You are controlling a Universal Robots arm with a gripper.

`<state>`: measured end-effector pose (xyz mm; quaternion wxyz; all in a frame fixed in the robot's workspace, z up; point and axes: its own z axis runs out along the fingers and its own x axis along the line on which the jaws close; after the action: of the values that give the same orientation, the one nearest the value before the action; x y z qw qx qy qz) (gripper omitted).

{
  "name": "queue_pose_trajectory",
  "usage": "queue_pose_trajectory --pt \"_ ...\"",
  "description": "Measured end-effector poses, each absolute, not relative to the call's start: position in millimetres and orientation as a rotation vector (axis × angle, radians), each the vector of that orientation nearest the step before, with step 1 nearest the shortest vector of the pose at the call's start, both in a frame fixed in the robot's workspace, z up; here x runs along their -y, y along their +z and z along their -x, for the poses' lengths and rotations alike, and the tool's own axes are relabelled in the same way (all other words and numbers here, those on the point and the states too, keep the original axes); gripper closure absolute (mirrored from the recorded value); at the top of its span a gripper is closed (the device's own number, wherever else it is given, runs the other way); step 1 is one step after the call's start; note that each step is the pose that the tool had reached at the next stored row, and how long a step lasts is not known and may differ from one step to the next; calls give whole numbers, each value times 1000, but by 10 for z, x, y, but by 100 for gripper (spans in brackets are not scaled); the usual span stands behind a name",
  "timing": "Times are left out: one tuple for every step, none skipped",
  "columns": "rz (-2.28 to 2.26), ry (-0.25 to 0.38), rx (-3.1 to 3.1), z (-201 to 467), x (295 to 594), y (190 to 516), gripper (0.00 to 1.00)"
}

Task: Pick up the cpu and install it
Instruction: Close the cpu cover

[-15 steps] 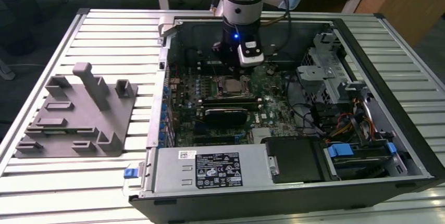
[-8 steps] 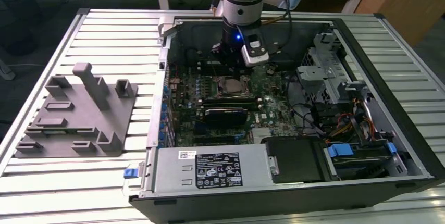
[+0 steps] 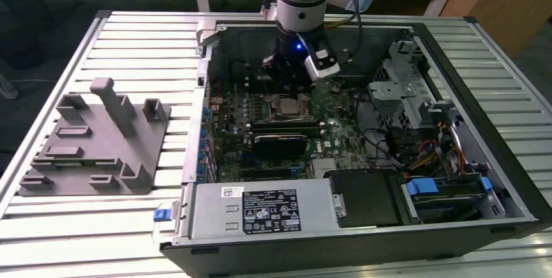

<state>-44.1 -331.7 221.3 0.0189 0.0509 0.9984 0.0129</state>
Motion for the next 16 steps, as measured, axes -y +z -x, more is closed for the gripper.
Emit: queue_pose_trajectory --pt "-129 40 -3101 441 3317 2213 89" --pt "-103 40 -3102 441 3317 2212 89" --pt "-75 40 -3103 441 3317 2212 89" --pt "-49 40 -3104 441 3317 2211 89" --pt "-21 40 -3105 441 3317 2210 89" --pt "5 40 -3105 442 3317 2210 89" --pt "32 40 -3105 442 3317 2209 89" --pt "57 40 -3105 442 3317 2208 89" --pt "84 40 -3104 442 3317 2207 89" --pt "109 41 -3104 442 3317 2206 89" --pt "137 41 -3103 442 3317 2203 89" --pt "165 42 -3102 442 3317 2201 89" --pt "192 42 -3101 443 3317 2199 89" --pt "220 43 -3099 443 3317 2197 89" --pt "243 42 -3098 443 3317 2196 89" --pt "256 41 -3097 443 3318 2195 89"
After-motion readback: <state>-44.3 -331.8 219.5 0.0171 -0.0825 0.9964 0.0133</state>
